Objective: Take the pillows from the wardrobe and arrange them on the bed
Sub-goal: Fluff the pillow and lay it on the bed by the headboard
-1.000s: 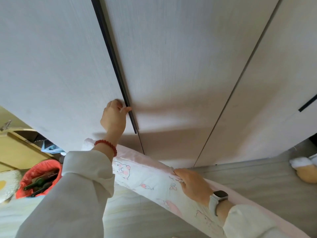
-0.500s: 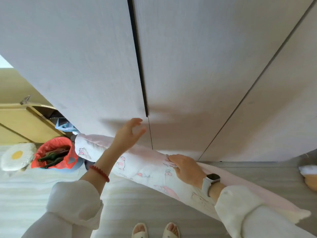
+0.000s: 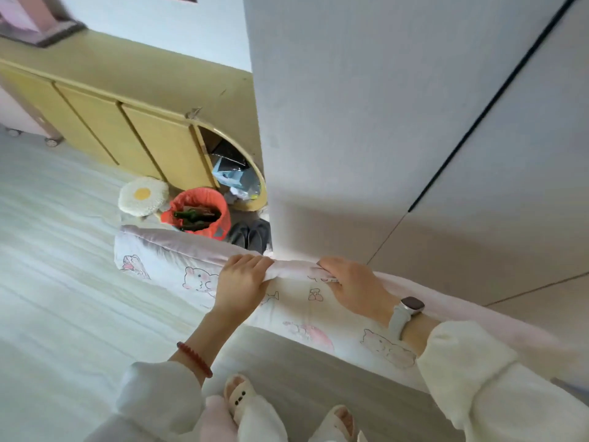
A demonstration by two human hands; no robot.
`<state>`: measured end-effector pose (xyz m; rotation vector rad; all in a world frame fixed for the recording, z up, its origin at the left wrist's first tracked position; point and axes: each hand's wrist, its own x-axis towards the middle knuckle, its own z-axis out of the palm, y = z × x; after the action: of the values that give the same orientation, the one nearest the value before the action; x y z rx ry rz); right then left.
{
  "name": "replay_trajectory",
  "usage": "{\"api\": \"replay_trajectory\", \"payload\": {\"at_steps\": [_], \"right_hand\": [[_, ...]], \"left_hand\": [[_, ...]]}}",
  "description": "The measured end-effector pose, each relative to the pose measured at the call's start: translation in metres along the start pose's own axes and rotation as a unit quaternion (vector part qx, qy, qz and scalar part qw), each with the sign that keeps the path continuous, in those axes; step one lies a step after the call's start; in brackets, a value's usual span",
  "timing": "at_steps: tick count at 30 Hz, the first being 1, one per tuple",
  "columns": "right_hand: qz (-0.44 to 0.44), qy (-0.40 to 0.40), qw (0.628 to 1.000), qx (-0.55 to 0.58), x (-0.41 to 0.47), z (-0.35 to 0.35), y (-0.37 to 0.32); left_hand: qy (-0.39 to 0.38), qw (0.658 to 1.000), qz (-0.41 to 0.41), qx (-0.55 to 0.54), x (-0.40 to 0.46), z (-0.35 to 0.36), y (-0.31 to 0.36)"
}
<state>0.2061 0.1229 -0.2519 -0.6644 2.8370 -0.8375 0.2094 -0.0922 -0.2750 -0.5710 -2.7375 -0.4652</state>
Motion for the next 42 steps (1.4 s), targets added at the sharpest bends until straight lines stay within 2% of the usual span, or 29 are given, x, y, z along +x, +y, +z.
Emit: {"api": "replay_trajectory", "payload": {"at_steps": [9, 13, 17, 22, 28, 34, 36, 38, 42], "right_hand": [[-0.161, -0.087, 0.983, -0.026, 0.139, 0.122, -0.161], [-0.265, -0.151, 0.951, -0.046, 0.192, 0.185, -0.242], [-0.379, -0.196, 0.903, -0.046, 0.240, 0.241, -0.318], [-0.518, -0.249, 0.817, -0.034, 0.303, 0.332, -0.441], [-0.659, -0.303, 0.688, -0.006, 0.305, 0.424, -0.586], [-0.770, -0.322, 0.548, 0.051, 0.217, 0.503, -0.715], [-0.785, -0.322, 0.526, 0.060, 0.188, 0.523, -0.747], [-0.805, -0.331, 0.486, 0.078, 0.144, 0.554, -0.789], [-0.838, -0.307, 0.436, 0.112, 0.061, 0.597, -0.893]], "left_hand": [[0.021, 0.978, -0.200, 0.062, -0.117, -0.088, -0.177], [0.036, 0.940, -0.326, 0.089, -0.183, -0.124, -0.232], [0.040, 0.885, -0.451, 0.112, -0.238, -0.154, -0.275], [0.100, 0.783, -0.594, 0.155, -0.311, -0.196, -0.338], [0.172, 0.619, -0.740, 0.198, -0.390, -0.238, -0.358], [0.224, 0.424, -0.846, 0.235, -0.491, -0.274, -0.328], [0.230, 0.386, -0.857, 0.252, -0.519, -0.285, -0.320], [0.250, 0.334, -0.868, 0.269, -0.561, -0.304, -0.311], [0.304, 0.252, -0.876, 0.278, -0.653, -0.359, -0.306]]}}
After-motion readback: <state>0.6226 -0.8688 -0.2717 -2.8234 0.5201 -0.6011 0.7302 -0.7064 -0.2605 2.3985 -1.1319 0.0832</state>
